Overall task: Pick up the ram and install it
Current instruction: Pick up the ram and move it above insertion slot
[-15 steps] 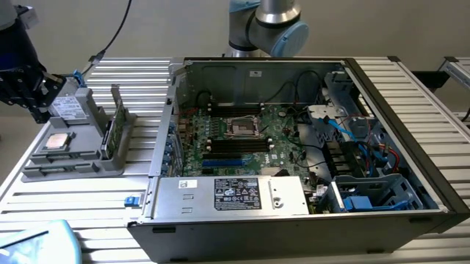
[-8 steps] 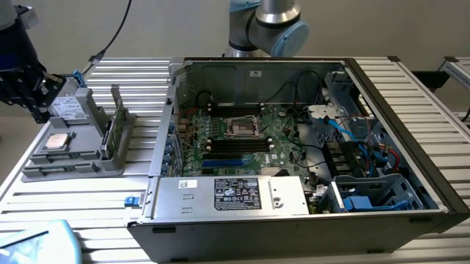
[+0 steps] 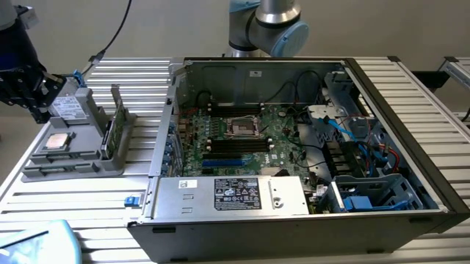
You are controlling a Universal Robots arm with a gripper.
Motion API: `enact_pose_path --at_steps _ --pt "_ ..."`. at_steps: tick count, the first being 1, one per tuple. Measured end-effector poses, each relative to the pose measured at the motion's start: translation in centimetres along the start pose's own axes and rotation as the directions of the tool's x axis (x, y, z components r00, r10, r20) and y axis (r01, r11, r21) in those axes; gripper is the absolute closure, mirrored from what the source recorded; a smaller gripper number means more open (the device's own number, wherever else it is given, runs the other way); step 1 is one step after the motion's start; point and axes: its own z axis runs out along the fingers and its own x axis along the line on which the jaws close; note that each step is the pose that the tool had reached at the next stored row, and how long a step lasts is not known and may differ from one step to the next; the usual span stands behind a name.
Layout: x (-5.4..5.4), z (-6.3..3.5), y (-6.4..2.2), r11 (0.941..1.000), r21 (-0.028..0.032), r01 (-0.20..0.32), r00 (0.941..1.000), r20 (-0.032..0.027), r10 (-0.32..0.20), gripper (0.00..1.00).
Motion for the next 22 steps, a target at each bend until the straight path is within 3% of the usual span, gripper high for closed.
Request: enact_pose_path --at_steps 5,9,13,16,22 --pt "0.0 0.17 0.0 0.9962 0.0101 0.087 0.9962 0.0077 -0.087 0.9" --pt "0.0 0.38 0.0 0.9871 0.0155 0.16 0.9871 0.0096 -0.16 0.9" --pt "-0.1 0.62 0.0 0.9729 0.0089 0.231 0.9728 0.0117 -0.231 0.9" --pt "-0.1 0.8 0.0 0.9585 0.0009 0.285 0.9584 0.0148 -0.285 0.9" --pt "-0.1 1.13 0.0 0.9205 -0.0141 0.391 0.9205 0.0216 -0.39 0.9"
